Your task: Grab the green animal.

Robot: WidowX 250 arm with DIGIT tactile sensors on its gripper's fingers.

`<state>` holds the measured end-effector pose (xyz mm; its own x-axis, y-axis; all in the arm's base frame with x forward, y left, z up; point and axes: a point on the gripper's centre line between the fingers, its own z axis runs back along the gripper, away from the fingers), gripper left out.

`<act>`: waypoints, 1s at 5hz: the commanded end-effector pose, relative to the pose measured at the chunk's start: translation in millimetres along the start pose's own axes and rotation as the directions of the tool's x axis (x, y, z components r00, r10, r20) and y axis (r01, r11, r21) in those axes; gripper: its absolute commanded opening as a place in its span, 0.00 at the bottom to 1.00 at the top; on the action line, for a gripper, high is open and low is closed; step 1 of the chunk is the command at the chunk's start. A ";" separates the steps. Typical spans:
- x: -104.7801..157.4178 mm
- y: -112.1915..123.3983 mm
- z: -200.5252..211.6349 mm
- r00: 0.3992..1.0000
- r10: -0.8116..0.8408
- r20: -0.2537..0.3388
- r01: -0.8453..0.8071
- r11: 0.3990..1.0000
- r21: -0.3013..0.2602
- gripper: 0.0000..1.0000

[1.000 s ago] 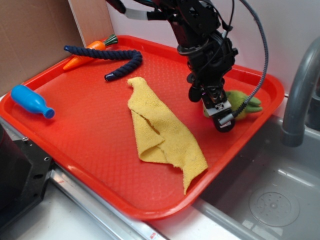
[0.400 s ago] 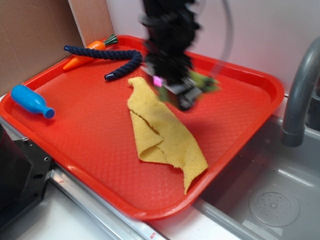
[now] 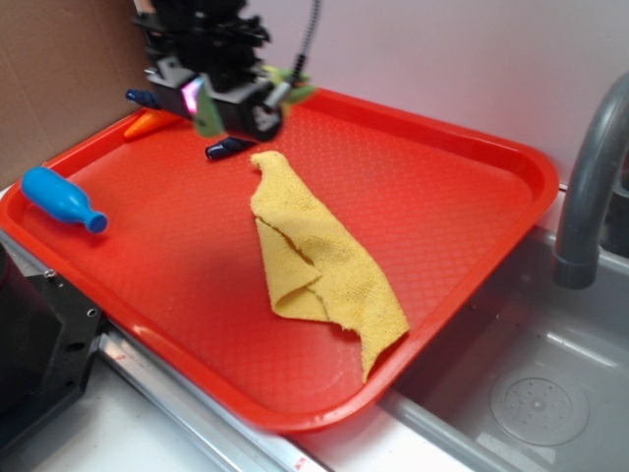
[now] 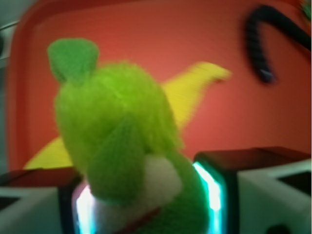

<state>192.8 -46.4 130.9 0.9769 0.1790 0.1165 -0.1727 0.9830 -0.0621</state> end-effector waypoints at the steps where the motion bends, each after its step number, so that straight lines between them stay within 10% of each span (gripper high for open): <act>1: 7.2 33.9 33.2 0.968 0.249 0.030 -0.251 0.960 0.124 0.00; 3: 11.8 63.1 44.3 0.982 0.189 -0.003 -0.188 0.980 0.061 0.00; 5: 13.7 15.7 76.2 0.999 0.034 0.028 -0.035 0.998 0.050 0.00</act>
<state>190.7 -11.0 192.0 0.9727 0.2139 0.0902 -0.2145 0.9767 -0.0033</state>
